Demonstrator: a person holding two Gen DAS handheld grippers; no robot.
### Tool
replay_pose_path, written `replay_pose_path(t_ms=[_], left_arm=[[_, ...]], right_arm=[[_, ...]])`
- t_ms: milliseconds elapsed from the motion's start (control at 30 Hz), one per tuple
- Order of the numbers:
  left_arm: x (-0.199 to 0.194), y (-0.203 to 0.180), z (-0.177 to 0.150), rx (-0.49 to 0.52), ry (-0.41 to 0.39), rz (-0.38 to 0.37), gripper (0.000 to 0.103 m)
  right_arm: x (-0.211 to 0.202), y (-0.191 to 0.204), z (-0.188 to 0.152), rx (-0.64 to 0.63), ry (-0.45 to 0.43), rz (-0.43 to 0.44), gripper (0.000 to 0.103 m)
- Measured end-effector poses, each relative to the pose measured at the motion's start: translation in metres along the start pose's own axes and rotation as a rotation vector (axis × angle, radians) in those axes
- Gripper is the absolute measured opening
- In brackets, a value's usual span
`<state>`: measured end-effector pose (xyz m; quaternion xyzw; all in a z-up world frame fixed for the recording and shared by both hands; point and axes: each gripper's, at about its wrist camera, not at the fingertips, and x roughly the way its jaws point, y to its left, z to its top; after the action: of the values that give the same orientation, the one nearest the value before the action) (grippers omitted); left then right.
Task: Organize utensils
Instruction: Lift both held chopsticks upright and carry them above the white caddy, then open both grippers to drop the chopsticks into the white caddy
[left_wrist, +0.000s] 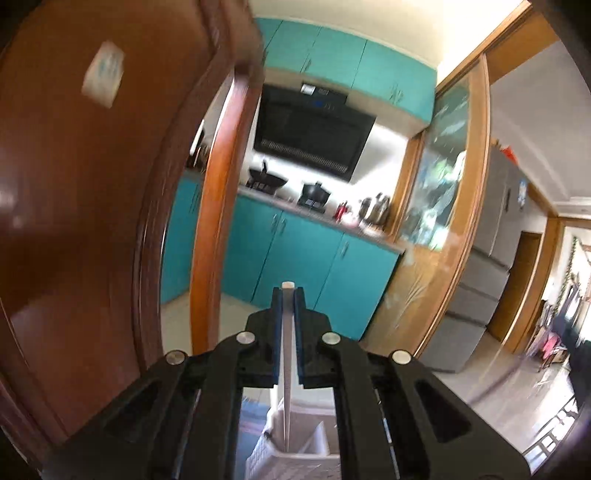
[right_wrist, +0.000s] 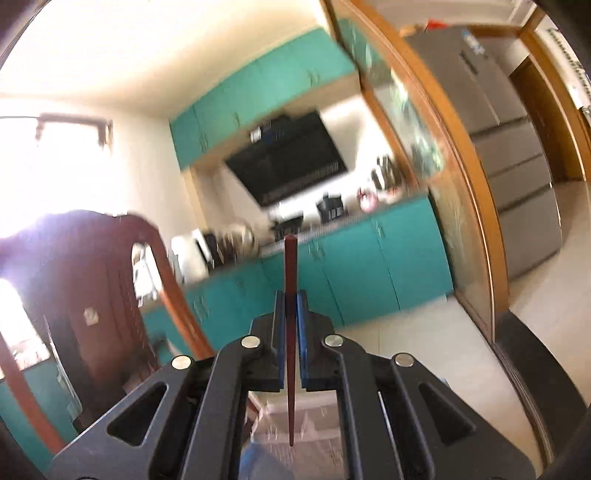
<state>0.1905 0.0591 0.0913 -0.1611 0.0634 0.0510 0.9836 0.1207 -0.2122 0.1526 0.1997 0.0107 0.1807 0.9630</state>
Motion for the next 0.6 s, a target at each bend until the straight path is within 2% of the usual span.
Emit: replay_pose_path(t_ms=[67, 133, 267, 367, 500, 600], left_arm=[[0.014, 0.004, -0.015, 0.006, 0.043, 0.017, 0.007], [0.022, 0.007, -0.020, 0.010, 0.090, 0.013, 0.007], [0.029, 0.008, -0.028, 0.026, 0.117, 0.010, 0.008], [0.039, 0.011, -0.031, -0.003, 0.161, -0.009, 0.008], [0.029, 0.014, -0.031, 0.011, 0.171, -0.018, 0.008], [0.013, 0.011, -0.027, 0.038, 0.171, -0.045, 0.009]], right_arm=[[0.014, -0.001, -0.011, -0.027, 0.003, -0.038, 0.007], [0.030, -0.004, -0.024, -0.043, 0.044, -0.050, 0.007], [0.056, -0.009, -0.051, -0.071, 0.135, -0.087, 0.007], [0.061, -0.009, -0.066, -0.095, 0.185, -0.081, 0.007], [0.056, 0.000, -0.075, -0.154, 0.212, -0.100, 0.008], [0.035, 0.005, -0.069, -0.169, 0.202, -0.103, 0.021]])
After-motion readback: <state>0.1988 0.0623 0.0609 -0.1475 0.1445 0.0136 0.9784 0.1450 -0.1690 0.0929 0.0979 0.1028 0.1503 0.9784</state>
